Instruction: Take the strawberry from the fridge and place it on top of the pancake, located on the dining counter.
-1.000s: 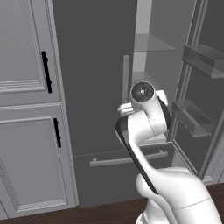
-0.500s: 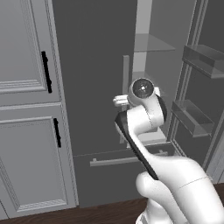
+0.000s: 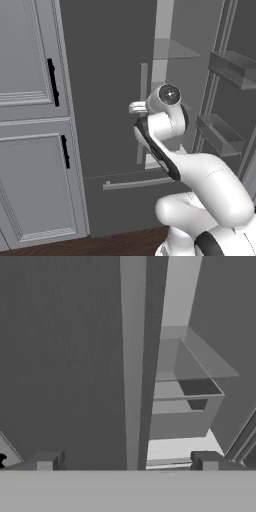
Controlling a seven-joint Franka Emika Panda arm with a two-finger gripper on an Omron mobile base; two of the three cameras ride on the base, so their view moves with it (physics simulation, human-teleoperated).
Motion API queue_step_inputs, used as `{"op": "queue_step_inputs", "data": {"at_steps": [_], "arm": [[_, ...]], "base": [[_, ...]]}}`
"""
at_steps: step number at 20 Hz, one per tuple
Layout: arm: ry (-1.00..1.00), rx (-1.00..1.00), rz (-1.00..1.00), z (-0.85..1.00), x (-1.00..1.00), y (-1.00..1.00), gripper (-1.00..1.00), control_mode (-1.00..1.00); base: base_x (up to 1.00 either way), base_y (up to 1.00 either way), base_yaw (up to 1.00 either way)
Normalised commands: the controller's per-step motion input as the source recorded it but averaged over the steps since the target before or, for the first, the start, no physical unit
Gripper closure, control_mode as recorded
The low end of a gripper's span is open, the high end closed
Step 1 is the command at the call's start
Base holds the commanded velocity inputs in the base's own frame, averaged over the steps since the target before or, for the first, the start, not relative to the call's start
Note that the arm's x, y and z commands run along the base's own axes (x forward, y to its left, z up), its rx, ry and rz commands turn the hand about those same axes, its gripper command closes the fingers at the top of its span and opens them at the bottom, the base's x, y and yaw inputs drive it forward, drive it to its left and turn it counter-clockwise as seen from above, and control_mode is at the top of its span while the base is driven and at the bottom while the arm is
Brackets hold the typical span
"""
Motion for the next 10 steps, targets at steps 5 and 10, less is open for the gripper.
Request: {"op": "queue_step_inputs", "data": {"at_steps": [5, 10], "arm": [[0.02, 0.04, 0.1, 0.0, 0.48, 0.0, -1.0, -1.0], [0.07, 0.0, 0.01, 0.0, 0.33, -0.09, -1.0, -1.0]], "base": [[0.0, 0.0, 0.0], [0.0, 0.0, 0.0]]}}
